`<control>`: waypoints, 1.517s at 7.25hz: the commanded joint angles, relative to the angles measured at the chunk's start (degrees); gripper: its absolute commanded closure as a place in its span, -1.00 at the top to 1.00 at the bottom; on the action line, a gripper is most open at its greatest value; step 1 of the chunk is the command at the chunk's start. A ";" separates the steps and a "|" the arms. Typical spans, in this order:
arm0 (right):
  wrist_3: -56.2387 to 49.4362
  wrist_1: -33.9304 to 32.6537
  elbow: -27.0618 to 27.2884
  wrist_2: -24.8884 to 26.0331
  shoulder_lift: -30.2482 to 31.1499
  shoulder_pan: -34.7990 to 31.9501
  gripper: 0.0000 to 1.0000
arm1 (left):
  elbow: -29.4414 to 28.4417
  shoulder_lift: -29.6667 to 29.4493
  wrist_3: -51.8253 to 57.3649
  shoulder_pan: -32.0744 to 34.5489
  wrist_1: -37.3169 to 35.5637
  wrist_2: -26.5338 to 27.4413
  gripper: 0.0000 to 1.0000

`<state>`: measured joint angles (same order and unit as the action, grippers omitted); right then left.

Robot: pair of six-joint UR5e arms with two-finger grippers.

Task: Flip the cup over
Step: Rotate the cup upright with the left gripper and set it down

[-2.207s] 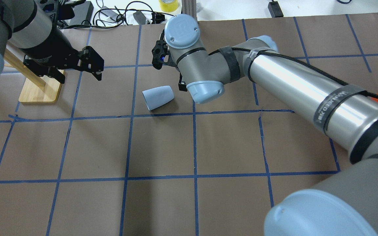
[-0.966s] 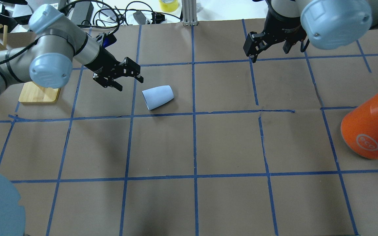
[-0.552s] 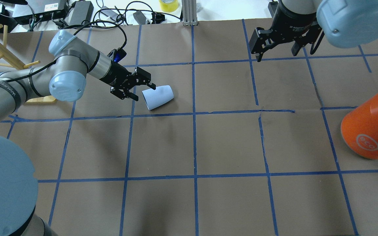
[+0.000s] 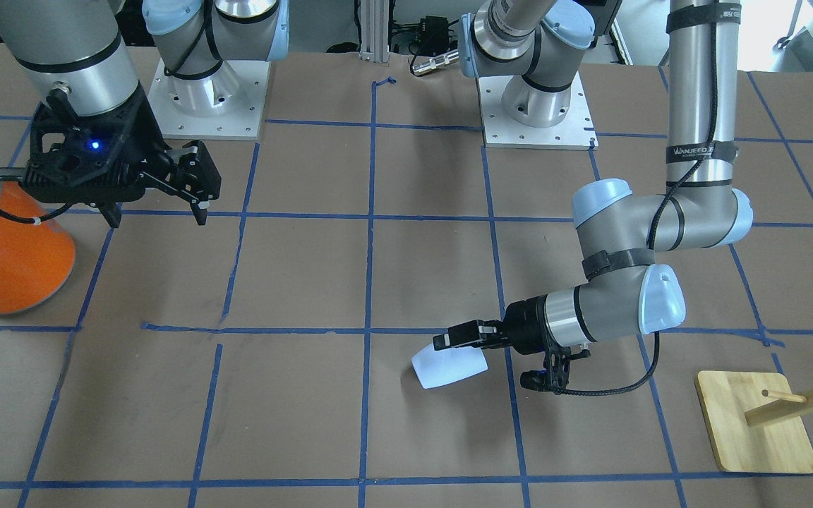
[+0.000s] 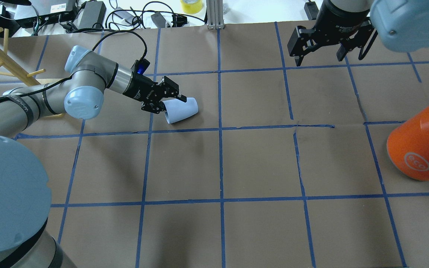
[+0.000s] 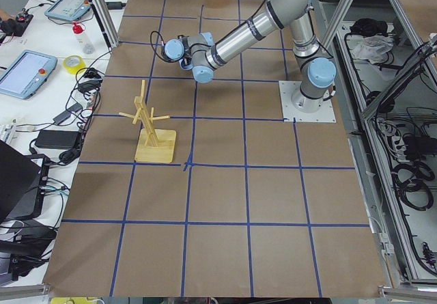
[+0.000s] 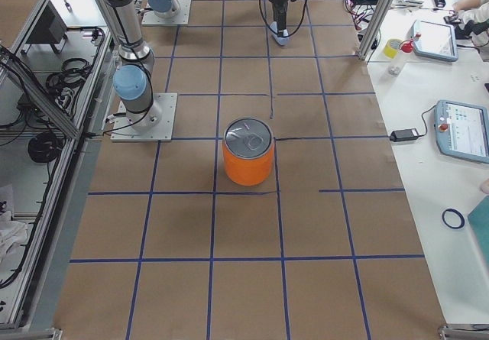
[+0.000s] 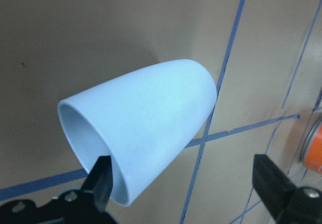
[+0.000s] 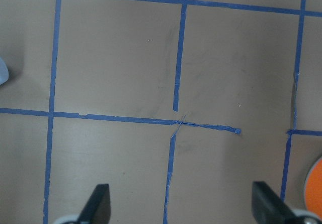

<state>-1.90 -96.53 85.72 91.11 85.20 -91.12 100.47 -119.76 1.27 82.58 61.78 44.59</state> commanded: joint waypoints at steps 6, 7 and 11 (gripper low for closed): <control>0.58 -0.24 0.15 0.73 0.41 2.17 1.00 | -10.70 1.20 -17.10 1.87 -6.78 17.73 -1.00; 0.58 0.20 0.23 0.82 0.32 2.17 1.00 | -12.91 1.11 -8.04 2.75 -4.16 26.86 -1.00; 1.11 0.64 0.23 0.91 0.41 2.26 1.00 | -18.03 -0.74 17.24 2.85 2.99 47.69 -1.00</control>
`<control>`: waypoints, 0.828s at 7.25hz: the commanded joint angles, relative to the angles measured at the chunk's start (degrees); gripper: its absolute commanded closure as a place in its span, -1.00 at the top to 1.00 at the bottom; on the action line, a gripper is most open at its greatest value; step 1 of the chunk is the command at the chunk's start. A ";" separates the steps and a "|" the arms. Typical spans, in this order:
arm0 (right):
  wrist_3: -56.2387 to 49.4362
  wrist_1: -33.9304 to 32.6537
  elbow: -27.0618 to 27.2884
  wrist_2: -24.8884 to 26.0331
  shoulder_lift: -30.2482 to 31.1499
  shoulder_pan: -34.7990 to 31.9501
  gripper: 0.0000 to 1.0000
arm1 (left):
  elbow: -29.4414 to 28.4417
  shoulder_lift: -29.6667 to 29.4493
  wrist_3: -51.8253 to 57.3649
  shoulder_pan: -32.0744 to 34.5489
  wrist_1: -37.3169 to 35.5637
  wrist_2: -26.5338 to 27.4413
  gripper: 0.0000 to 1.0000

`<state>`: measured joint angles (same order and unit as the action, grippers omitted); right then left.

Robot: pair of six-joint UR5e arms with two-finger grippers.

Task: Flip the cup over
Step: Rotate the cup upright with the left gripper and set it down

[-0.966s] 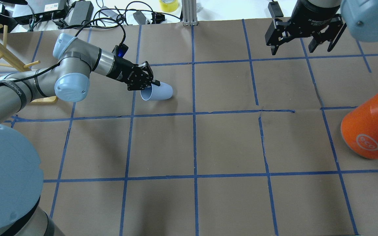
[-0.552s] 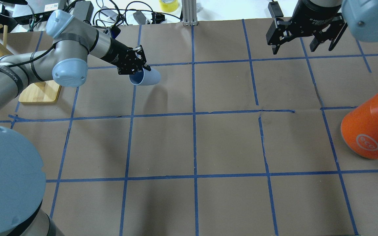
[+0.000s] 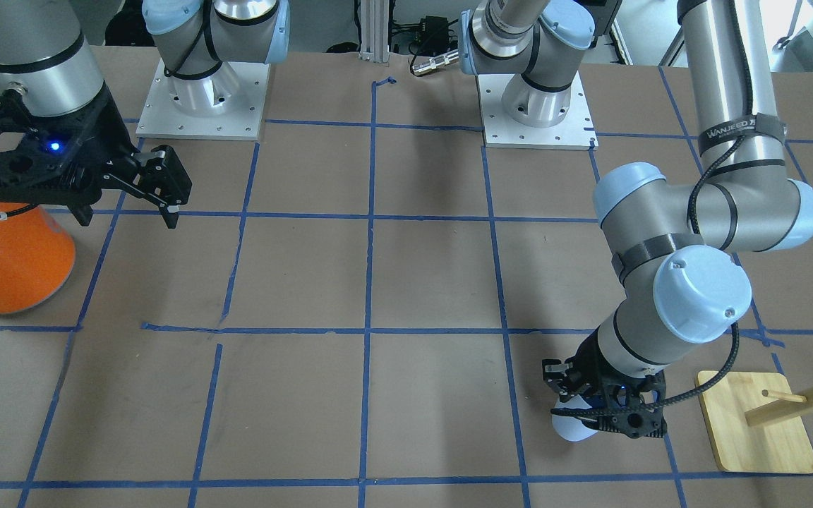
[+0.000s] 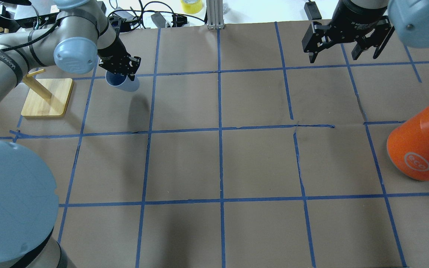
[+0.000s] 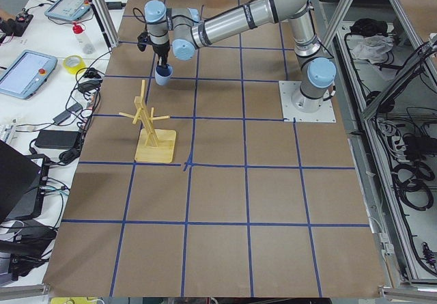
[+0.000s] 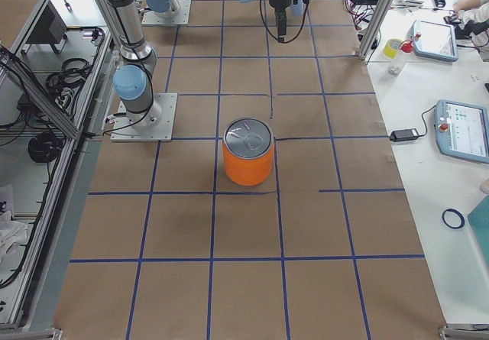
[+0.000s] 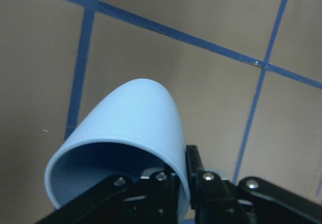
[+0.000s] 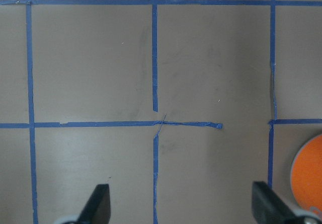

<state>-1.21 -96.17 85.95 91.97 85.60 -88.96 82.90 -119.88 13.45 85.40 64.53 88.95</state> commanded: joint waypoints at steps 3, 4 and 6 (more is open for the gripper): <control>-0.20 0.28 0.01 0.06 0.01 0.10 1.00 | -0.90 -3.16 5.36 -0.41 0.85 4.99 -1.00; -0.20 0.28 0.01 0.23 0.01 0.10 1.00 | -0.90 -3.60 4.93 -0.41 1.12 6.49 -1.00; -0.20 0.28 0.01 0.23 -0.08 0.19 1.00 | -1.25 -3.61 4.75 -0.41 3.31 6.59 -1.00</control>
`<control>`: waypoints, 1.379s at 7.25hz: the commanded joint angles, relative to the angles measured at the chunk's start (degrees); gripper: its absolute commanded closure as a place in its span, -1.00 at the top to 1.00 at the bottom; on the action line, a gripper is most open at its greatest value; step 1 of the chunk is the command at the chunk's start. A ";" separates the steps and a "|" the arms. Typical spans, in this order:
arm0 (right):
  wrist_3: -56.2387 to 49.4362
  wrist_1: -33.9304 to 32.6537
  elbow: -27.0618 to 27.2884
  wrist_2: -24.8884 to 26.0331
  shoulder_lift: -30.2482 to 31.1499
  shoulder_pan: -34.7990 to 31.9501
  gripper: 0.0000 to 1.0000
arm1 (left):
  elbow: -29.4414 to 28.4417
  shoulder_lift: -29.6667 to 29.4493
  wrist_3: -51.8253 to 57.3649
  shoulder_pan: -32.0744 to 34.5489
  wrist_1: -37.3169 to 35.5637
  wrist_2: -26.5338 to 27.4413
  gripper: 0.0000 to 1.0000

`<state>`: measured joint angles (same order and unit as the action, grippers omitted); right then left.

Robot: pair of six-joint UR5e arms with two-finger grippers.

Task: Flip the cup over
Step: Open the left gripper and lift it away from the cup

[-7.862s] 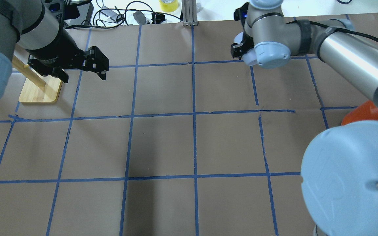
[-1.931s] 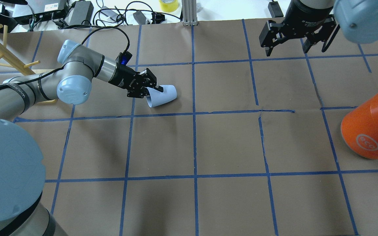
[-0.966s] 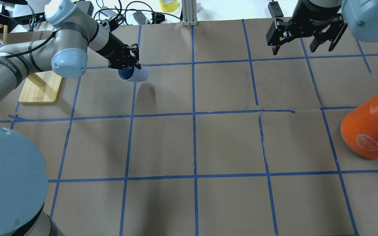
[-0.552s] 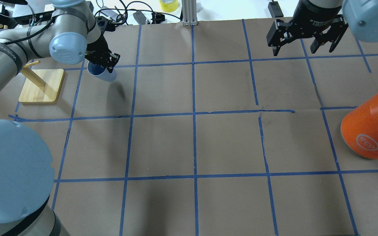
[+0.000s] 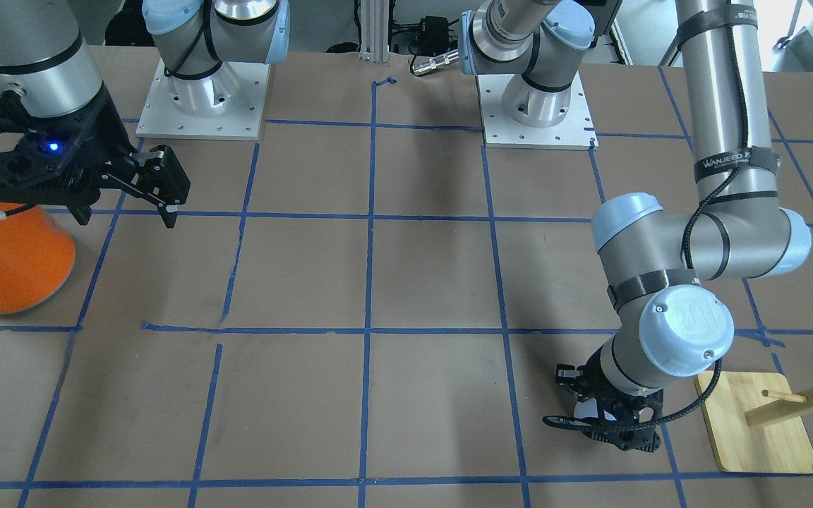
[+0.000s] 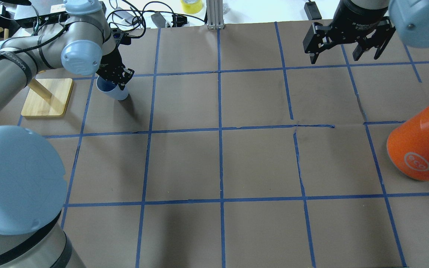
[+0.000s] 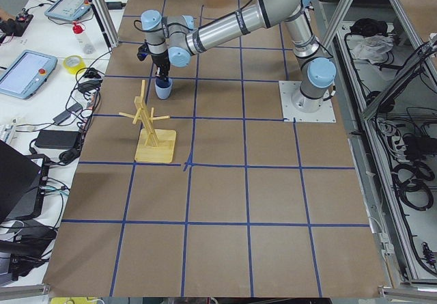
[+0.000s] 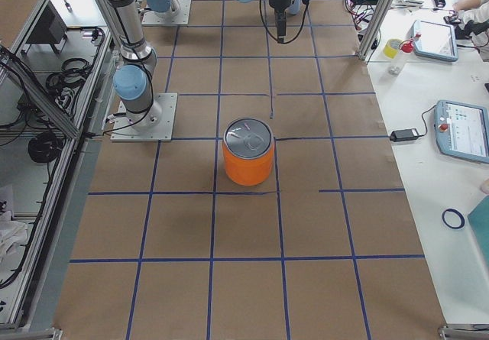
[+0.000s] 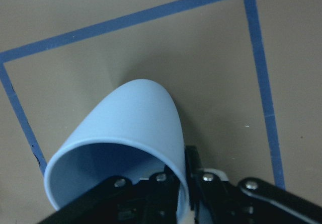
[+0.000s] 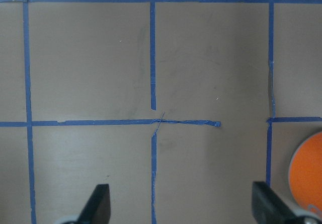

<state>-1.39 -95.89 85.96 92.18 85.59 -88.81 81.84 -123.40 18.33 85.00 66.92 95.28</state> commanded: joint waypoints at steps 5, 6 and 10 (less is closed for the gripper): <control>-0.19 0.00 0.00 0.02 -0.08 0.13 1.00 | -0.28 3.85 0.04 0.17 1.55 0.17 1.00; -0.19 0.00 0.09 0.11 0.01 0.04 1.00 | -0.02 7.53 0.04 1.13 1.98 -0.36 1.00; -0.27 0.00 0.09 0.11 0.01 0.04 1.00 | 5.06 25.36 -5.28 4.02 7.35 -4.32 0.97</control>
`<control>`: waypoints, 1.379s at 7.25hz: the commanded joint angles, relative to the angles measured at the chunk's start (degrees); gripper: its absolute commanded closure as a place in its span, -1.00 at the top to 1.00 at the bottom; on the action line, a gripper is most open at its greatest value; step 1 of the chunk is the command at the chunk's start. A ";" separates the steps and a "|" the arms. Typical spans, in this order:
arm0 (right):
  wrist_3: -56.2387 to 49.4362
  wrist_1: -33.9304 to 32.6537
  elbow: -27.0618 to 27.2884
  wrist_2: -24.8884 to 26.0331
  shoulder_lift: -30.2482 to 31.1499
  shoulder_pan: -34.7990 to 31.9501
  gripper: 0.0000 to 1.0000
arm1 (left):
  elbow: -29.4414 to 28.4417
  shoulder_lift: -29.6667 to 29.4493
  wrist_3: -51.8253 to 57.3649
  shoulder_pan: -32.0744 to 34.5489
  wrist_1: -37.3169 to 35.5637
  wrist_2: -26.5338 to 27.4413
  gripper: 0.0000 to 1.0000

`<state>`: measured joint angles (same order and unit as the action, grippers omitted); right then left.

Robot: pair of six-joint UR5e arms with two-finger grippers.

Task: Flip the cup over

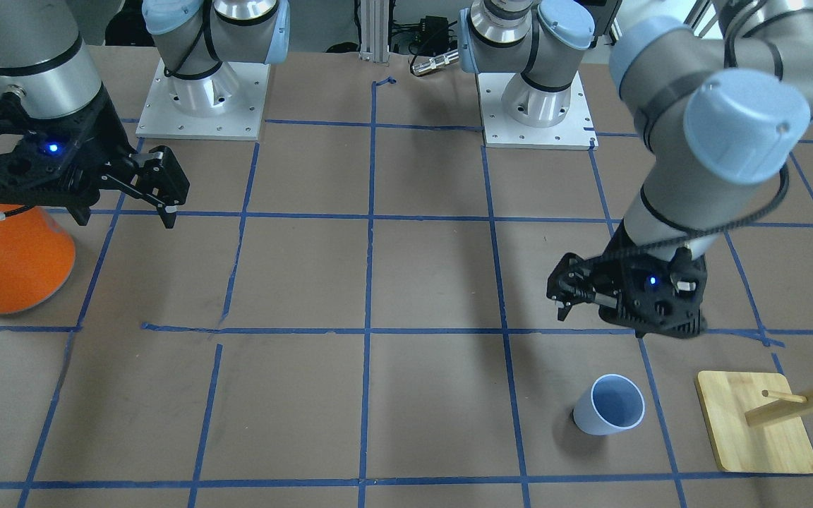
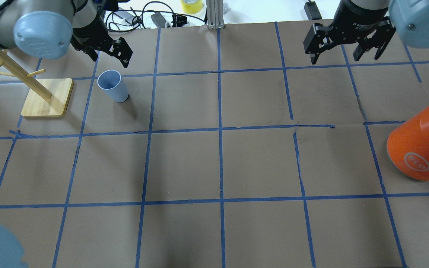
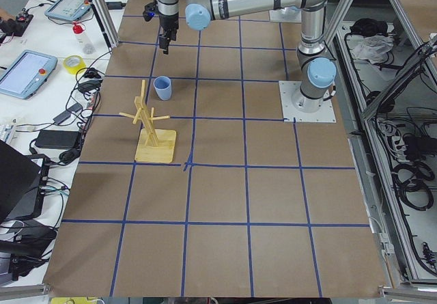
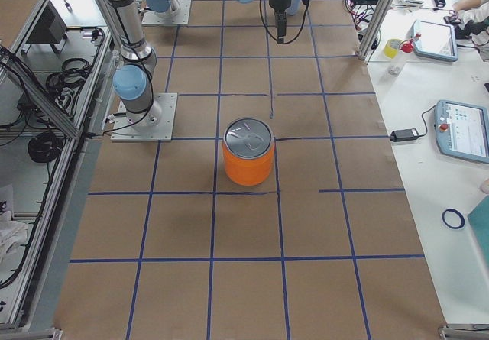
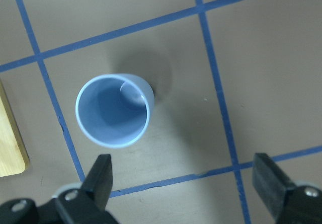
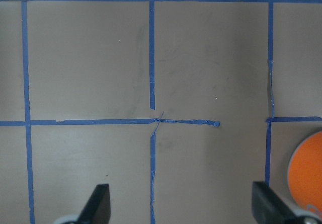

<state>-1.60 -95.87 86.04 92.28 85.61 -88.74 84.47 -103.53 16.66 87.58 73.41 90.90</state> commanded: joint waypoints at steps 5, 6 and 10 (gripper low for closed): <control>0.19 0.68 0.09 0.44 0.00 -0.03 1.00 | 5.10 13.01 -18.04 5.74 7.08 1.28 0.97; 0.28 4.34 0.09 0.96 0.17 -0.29 1.00 | 1.95 11.88 -25.37 6.19 11.19 1.64 0.97; -1.03 4.90 -0.17 -2.96 1.75 -0.38 1.00 | 0.42 11.07 -26.94 6.46 13.78 1.03 1.00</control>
<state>-1.85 -91.08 85.88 91.61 86.89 -89.08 84.27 -92.82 -10.05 93.99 86.91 91.90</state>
